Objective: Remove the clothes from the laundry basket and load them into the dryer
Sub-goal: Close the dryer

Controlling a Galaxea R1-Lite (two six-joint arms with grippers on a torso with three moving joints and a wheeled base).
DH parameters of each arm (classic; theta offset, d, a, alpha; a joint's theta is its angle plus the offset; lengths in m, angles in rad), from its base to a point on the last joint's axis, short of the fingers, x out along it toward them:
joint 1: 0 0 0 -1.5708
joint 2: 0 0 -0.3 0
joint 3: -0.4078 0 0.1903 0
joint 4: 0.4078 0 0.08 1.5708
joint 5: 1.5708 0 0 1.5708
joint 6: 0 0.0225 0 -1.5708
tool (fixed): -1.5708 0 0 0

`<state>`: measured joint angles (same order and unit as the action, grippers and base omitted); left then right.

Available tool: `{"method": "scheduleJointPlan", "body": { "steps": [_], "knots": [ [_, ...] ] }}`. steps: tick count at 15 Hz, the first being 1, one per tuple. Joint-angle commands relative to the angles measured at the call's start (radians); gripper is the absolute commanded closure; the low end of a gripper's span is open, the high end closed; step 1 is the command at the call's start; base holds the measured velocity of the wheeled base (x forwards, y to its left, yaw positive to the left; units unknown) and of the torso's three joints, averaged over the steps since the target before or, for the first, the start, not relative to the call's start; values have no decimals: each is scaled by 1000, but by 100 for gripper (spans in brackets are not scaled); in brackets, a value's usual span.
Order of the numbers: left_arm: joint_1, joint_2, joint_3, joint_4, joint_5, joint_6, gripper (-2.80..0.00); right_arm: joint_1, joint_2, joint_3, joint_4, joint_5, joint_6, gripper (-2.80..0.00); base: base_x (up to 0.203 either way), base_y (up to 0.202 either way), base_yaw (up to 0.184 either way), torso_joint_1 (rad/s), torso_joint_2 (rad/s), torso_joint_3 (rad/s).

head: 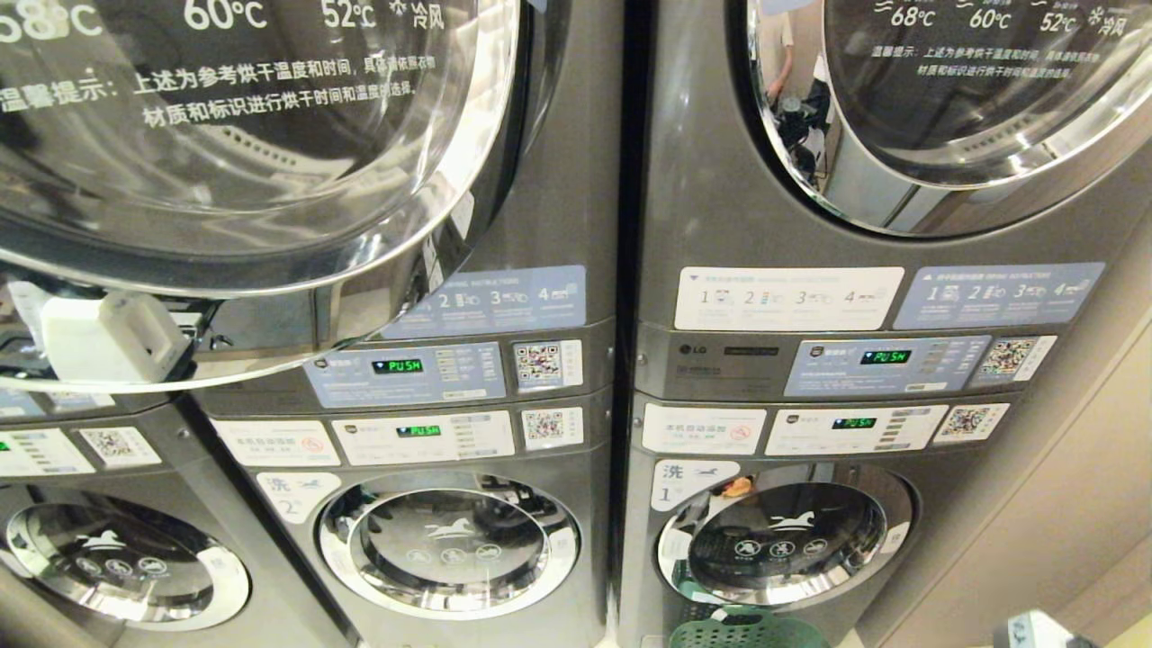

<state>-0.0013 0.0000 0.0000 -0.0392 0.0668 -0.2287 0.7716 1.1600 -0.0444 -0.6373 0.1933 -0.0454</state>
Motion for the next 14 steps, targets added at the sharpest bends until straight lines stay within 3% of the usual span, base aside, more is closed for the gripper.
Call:
{"method": "scheduleJointPlan", "body": {
  "steps": [1,4,6,11,14],
  "knots": [
    [0,1,31,-1,1,-2,0,-2,-114,55,126,6,10,0,0,0,0,0,0,0],
    [0,0,31,-1,1,-1,0,-2,-335,39,463,7,45,0,0,0,0,0,0,0],
    [0,1,31,-1,1,-1,0,-1,-445,-8,722,-17,110,0,0,0,0,0,0,0],
    [0,0,31,-1,1,-1,0,88,-764,-26,751,-30,143,0,0,0,0,0,0,0],
    [0,1,30,-1,1,-1,0,130,-895,-27,760,-79,168,0,0,0,0,0,0,0]
  ]
}}
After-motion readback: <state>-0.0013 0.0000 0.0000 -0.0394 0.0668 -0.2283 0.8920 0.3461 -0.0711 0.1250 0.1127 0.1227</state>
